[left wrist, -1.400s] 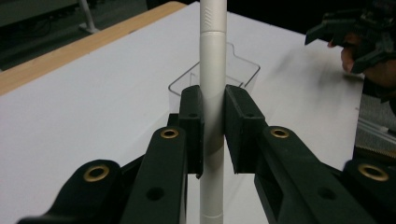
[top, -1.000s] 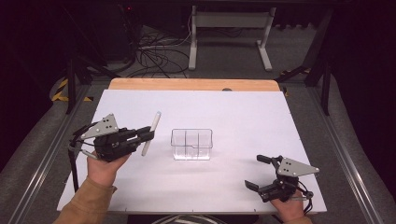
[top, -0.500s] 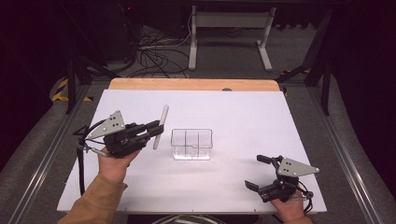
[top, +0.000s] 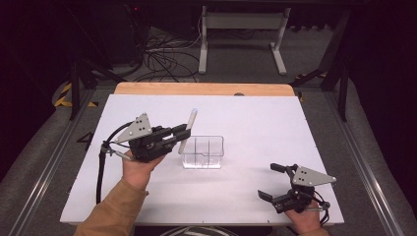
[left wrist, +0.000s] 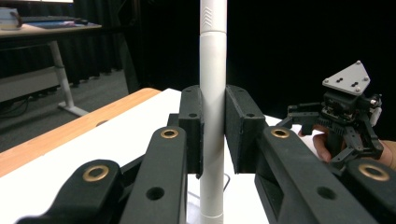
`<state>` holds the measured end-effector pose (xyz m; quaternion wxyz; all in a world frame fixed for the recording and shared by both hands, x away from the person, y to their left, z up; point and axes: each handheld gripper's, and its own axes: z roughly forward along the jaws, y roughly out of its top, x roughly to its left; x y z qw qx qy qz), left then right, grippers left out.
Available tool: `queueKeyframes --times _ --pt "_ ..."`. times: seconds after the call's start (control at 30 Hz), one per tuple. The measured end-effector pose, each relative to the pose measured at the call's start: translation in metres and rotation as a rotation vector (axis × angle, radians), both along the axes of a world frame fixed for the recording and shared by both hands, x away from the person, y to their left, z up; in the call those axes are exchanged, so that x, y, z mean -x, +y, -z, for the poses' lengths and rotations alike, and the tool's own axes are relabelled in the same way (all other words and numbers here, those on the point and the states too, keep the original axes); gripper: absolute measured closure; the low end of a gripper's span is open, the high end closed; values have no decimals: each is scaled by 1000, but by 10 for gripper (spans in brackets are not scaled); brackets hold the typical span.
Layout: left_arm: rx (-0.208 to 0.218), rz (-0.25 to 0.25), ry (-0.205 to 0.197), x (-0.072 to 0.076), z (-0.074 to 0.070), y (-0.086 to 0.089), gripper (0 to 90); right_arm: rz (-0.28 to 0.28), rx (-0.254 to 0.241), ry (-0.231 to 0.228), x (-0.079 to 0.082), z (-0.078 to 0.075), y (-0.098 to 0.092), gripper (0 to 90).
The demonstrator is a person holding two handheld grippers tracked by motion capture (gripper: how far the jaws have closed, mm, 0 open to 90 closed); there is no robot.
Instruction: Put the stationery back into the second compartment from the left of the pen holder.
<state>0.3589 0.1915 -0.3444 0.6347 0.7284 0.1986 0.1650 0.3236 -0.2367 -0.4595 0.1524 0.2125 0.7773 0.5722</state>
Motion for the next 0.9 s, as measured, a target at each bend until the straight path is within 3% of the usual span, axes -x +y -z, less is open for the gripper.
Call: queueKeyframes --times 0.3,0.63,0.9 --pt "6 29 7 -10 4 -21 784 -1 0 1 0 0 0 11" --pt "-15 57 -22 -19 8 -50 783 -3 -5 2 0 0 -1 11" --pt "-6 45 5 -29 16 -56 783 -3 -7 5 0 1 -1 11"
